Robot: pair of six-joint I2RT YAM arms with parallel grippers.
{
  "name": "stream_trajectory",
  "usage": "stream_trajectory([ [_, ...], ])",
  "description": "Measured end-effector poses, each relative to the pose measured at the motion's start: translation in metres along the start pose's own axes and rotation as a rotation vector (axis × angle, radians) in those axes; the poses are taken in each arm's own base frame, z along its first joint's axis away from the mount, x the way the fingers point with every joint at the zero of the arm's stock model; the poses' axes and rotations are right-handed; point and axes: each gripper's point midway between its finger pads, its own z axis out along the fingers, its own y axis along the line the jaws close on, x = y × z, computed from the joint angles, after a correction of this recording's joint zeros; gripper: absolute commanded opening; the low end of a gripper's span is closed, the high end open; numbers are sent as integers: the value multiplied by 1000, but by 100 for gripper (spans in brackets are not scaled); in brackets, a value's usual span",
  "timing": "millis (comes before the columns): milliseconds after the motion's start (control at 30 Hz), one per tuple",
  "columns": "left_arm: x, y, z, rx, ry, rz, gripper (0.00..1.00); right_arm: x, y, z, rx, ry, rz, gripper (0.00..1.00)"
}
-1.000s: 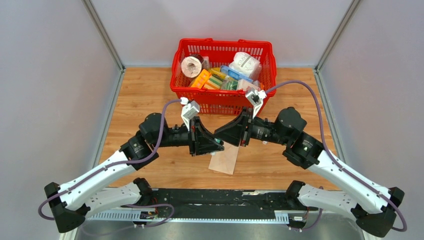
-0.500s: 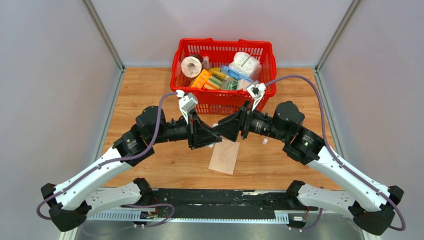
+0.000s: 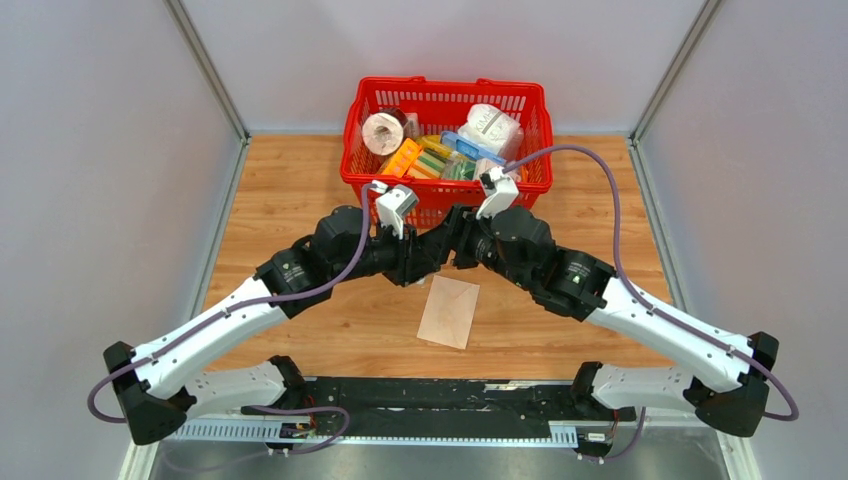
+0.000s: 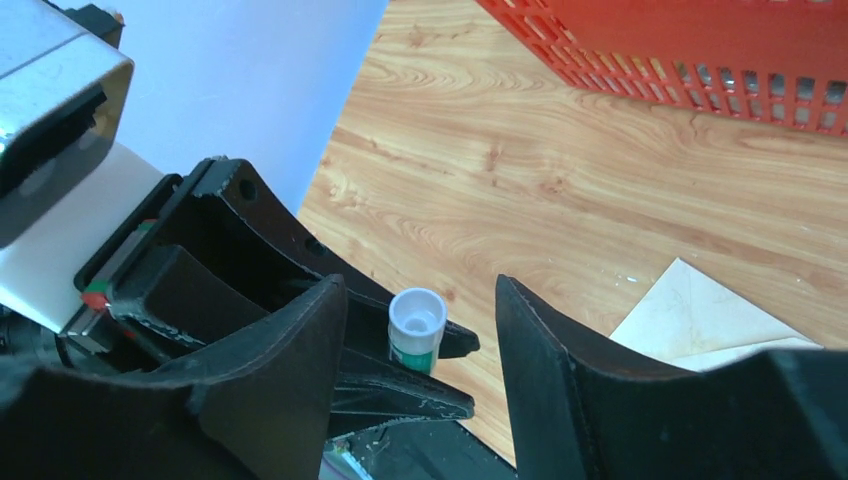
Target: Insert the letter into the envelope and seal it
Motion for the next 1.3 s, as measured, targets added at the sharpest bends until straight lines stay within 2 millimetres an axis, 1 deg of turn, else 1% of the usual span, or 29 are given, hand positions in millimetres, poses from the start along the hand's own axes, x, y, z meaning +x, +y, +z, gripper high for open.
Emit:
stream_trajectory([
  [100,-2,3,0,-20,-12,0,0,-3,4,4,18,-16,0,47],
  [200,-4,6,-1,-33,-21,0,0,-3,8,8,30,-24,3,42],
  [267,-5,6,-2,-37,-28,0,0,-3,9,10,37,-26,3,41],
  [400,-9,5,-8,-39,-50,3,0,0,7,13,48,-20,-5,43],
  [433,-10,5,-10,-40,-57,3,0,0,8,13,46,-18,-8,39],
  [533,-12,4,-14,-37,-71,2,0,-1,14,13,28,-14,-18,21],
  [600,-12,2,-15,-29,-71,1,0,-1,19,11,10,-15,-30,13],
  [633,-11,0,-16,-18,-70,1,0,-1,20,10,4,-15,-37,11],
  [733,-11,-11,-19,51,-79,8,0,-3,24,3,-33,-10,-64,10],
  [800,-11,-22,-23,117,-91,16,0,-4,29,-5,-94,7,-86,9],
  [900,-12,-46,-37,263,-116,34,0,-3,47,-26,-267,41,-118,9],
  [1067,-16,-100,-74,563,-132,55,0,-1,92,-74,-647,52,-172,8],
  [1133,-17,-117,-87,662,-131,64,0,0,110,-91,-785,49,-198,10],
  [1167,-16,-123,-93,706,-126,65,0,1,115,-96,-825,49,-207,14],
  [1200,-16,-128,-97,739,-121,65,0,2,119,-100,-866,49,-214,20],
  [1233,-14,-131,-100,763,-113,64,0,3,122,-102,-893,53,-219,28],
  [1267,-13,-132,-101,772,-107,62,0,3,124,-102,-902,56,-220,39],
  [1300,-13,-131,-101,764,-107,62,0,3,123,-101,-900,58,-220,46],
])
